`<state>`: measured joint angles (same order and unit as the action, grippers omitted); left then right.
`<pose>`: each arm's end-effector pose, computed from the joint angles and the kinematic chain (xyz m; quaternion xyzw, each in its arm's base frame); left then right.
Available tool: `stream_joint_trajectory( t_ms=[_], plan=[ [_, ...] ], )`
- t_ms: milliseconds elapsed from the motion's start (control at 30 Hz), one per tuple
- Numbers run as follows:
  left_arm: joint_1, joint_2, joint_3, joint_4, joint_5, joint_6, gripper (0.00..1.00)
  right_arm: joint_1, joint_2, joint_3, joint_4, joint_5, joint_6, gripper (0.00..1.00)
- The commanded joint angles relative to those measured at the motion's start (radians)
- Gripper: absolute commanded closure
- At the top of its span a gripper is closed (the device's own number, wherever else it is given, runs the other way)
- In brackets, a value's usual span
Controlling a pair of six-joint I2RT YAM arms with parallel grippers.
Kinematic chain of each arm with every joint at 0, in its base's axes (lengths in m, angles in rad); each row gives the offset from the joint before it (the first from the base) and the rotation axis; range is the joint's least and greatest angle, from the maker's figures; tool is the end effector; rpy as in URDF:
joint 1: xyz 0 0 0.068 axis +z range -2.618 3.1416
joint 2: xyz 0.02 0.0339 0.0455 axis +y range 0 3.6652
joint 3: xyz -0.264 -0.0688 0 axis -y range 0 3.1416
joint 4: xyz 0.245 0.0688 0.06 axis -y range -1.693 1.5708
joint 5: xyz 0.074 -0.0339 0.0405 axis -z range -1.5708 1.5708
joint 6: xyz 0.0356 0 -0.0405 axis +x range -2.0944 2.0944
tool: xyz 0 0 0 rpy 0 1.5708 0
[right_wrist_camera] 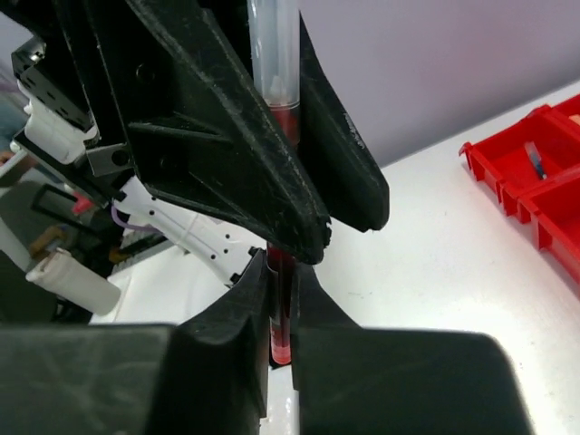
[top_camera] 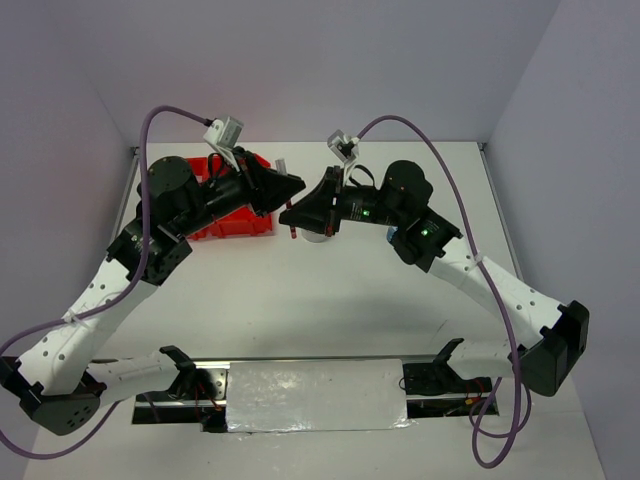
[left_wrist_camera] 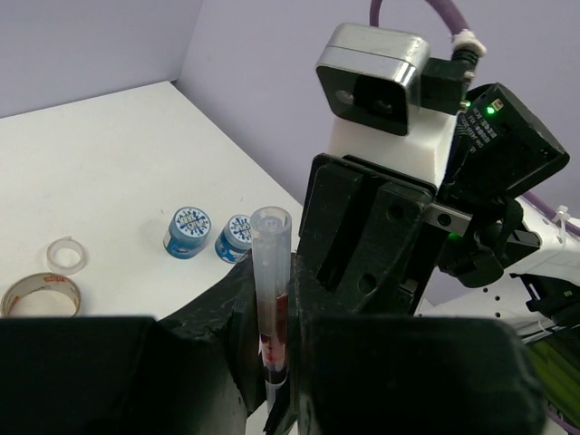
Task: Sort the stationery into containers
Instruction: Close the pen cap on the pen.
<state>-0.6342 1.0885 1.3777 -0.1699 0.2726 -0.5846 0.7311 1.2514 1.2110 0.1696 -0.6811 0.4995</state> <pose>0.1738 -0.1397 0.4877 0.1179 0.6548 -0.4981 0.5560 0.1973 0.2071 0.4273 -0.3211 0.5889 0.5887 0.4510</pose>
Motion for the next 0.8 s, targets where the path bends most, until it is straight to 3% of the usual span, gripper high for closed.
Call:
stream_joint_trajectory(
  t_ms=[0,67,133,333,367,633,767],
  plan=[
    [-0.005,-0.03,0.0,0.072,0.05,-0.02,1.0,0.002,0.013,0.039,0.071,0.011,0.013,1.0],
    [-0.005,-0.033,0.0,0.07,0.045,-0.014,0.98,0.002,0.01,0.041,0.067,0.015,0.007,1.0],
    [-0.005,-0.039,0.001,0.067,0.033,-0.009,0.89,0.005,0.005,0.041,0.056,0.021,-0.001,1.0],
    [-0.005,-0.045,0.011,0.055,0.017,0.015,0.61,0.013,-0.001,0.048,0.025,0.031,-0.026,1.0],
    [-0.005,-0.047,0.011,0.056,0.014,0.017,0.52,0.014,-0.001,0.048,0.024,0.029,-0.027,1.0],
    [-0.005,-0.055,0.02,0.053,0.0,0.034,0.34,0.014,-0.006,0.053,-0.004,0.034,-0.041,1.0],
    [-0.005,-0.042,0.037,0.029,-0.019,0.048,0.13,0.016,-0.001,0.061,-0.01,0.022,-0.041,1.0]
  ],
)
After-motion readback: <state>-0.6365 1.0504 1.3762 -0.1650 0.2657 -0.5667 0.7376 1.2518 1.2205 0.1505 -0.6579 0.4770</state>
